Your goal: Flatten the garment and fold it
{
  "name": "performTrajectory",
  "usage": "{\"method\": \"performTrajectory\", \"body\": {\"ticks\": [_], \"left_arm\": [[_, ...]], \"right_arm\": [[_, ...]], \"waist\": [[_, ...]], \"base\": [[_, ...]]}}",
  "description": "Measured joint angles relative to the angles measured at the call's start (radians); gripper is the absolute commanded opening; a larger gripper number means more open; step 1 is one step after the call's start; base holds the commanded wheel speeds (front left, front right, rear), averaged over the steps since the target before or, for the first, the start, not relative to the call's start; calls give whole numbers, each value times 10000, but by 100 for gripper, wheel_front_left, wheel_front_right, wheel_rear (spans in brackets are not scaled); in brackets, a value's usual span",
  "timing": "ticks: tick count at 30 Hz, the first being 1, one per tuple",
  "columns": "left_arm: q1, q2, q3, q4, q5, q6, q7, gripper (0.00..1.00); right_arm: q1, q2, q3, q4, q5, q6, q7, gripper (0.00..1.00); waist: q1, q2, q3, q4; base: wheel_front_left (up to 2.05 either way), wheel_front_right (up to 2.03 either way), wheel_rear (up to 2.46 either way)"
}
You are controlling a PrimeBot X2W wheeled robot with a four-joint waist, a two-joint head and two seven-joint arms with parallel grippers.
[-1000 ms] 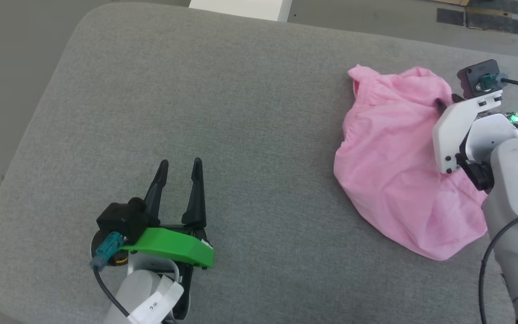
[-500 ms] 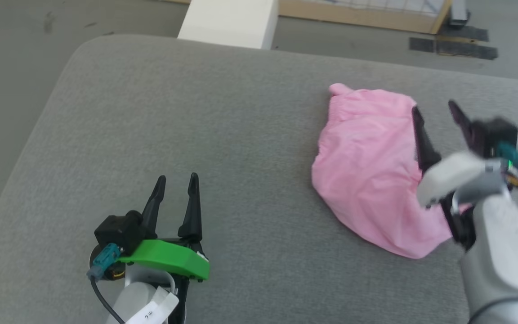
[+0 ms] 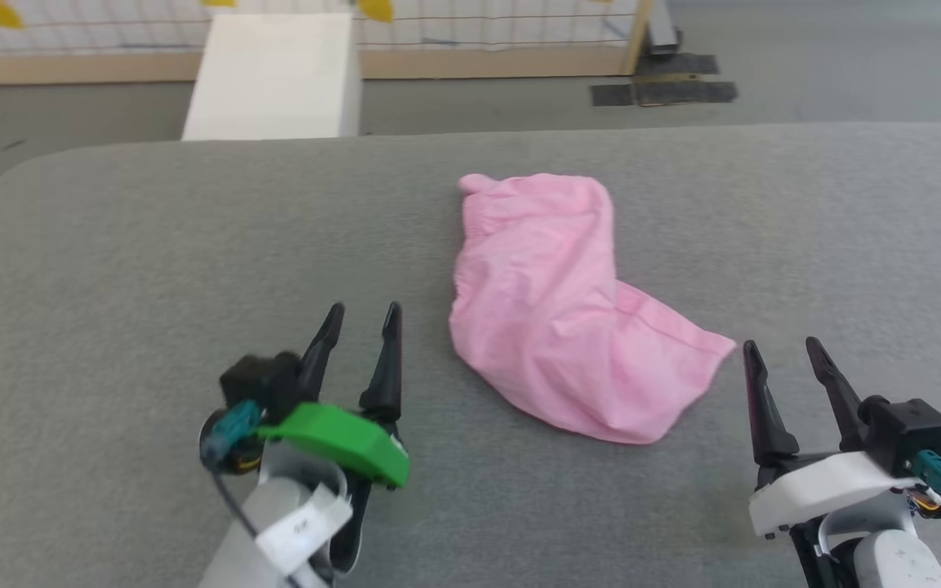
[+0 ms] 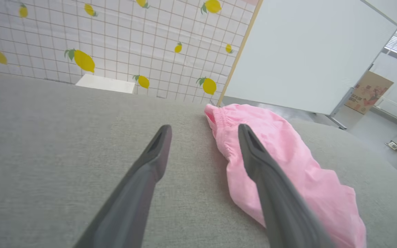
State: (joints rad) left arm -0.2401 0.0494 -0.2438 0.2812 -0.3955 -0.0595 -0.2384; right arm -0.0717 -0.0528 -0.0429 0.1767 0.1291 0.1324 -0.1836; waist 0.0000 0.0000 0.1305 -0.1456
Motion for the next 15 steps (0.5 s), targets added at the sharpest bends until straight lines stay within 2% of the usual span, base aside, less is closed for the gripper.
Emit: {"method": "performTrajectory", "body": {"ticks": [6, 7, 12, 15], "left_arm": [[-1420, -15, -447, 1379, -489, 88, 1235, 100], [-1981, -17, -663, 2061, -775, 286, 2127, 100], [-2669, 10, -880, 3114, -715, 909, 3605, 100], [-2964, 105, -1011, 3754, -525, 1528, 4596, 100]], "right_arm": [[105, -2, 159, -96, 389, 0, 77, 100], [101, 2, 299, -102, 397, 0, 77, 100], [91, 0, 428, -96, 598, 0, 73, 100], [72, 2, 481, -84, 652, 0, 58, 100]], "waist": [[0, 0, 67, -765], [0, 0, 148, -1056], [0, 0, 367, -1405], [0, 0, 521, -1543]], "base": [[0, 0, 0], [0, 0, 0], [0, 0, 0], [0, 0, 0]]}}
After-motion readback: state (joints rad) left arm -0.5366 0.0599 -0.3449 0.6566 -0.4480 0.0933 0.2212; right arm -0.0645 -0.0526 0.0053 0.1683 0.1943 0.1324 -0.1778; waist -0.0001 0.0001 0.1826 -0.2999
